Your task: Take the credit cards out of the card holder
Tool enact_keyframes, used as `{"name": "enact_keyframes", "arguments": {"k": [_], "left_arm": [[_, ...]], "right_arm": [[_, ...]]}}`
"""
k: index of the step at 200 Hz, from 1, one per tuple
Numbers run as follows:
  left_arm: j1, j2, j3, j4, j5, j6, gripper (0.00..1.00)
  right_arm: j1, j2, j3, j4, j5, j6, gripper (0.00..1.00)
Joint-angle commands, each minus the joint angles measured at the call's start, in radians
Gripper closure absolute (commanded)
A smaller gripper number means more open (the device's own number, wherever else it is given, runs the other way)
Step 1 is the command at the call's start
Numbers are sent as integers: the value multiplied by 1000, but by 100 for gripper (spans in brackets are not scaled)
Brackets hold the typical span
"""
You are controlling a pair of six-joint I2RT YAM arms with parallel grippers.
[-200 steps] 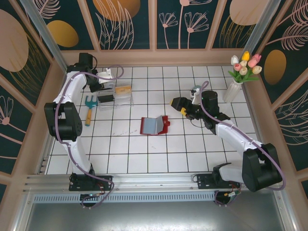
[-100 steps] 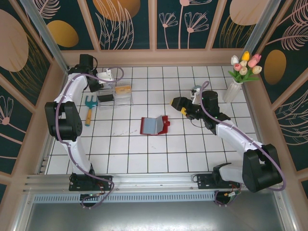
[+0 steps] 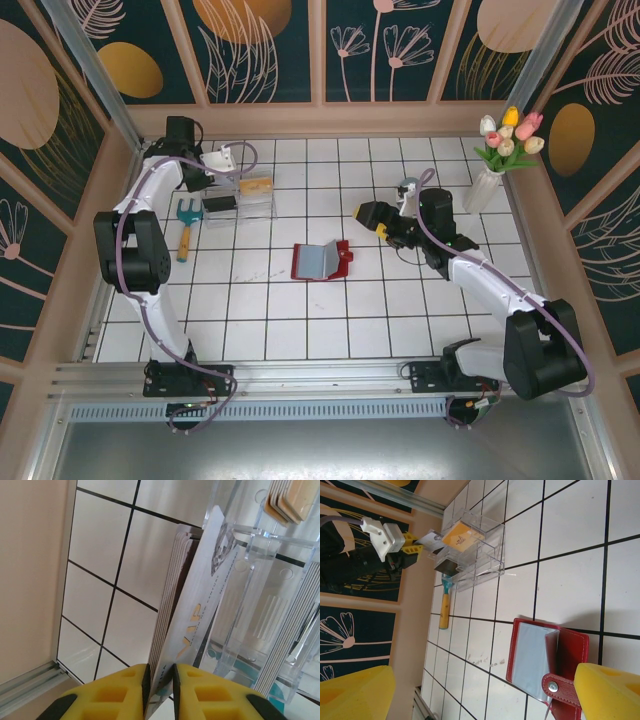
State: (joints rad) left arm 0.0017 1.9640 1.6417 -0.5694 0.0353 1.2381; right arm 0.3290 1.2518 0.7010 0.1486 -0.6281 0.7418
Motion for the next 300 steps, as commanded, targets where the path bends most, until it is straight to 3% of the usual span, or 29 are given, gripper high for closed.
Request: {"name": "enact_keyframes", "arguments": {"k": [1,103,136,152,172,193,242,252,286,300], "left_arm": [[3,-42,-36,61,-18,31,78],[3,-81,50,-75,24,-2,68],[3,-120,72,-97,96,-65,68],[3,-159,69,-97,166,-111,62],[1,-226,16,-14,217,-258,50],[-5,-322,-86,136,254,-499,40],[-15,-528,-405,500,278,-1048,48],[-17,-565,-462,541,268,-1156,45],[-17,-623,-541,535,244,-1433,45],[-17,-641,-587,541,248,-1500,35]], "right_arm": [[7,-31,14,-12,5,11,7],[9,-29,12,-14,-1,1,7],[12,-32,11,-21,8,-9,7],[24,-31,18,-32,30,-17,7],[61,-14,45,-69,95,-35,7],[136,24,77,-92,179,-38,8],[348,174,215,-164,359,-12,12],[378,211,241,-178,383,-8,13],[431,346,305,-203,402,22,16],[437,397,322,-200,384,31,18]]}}
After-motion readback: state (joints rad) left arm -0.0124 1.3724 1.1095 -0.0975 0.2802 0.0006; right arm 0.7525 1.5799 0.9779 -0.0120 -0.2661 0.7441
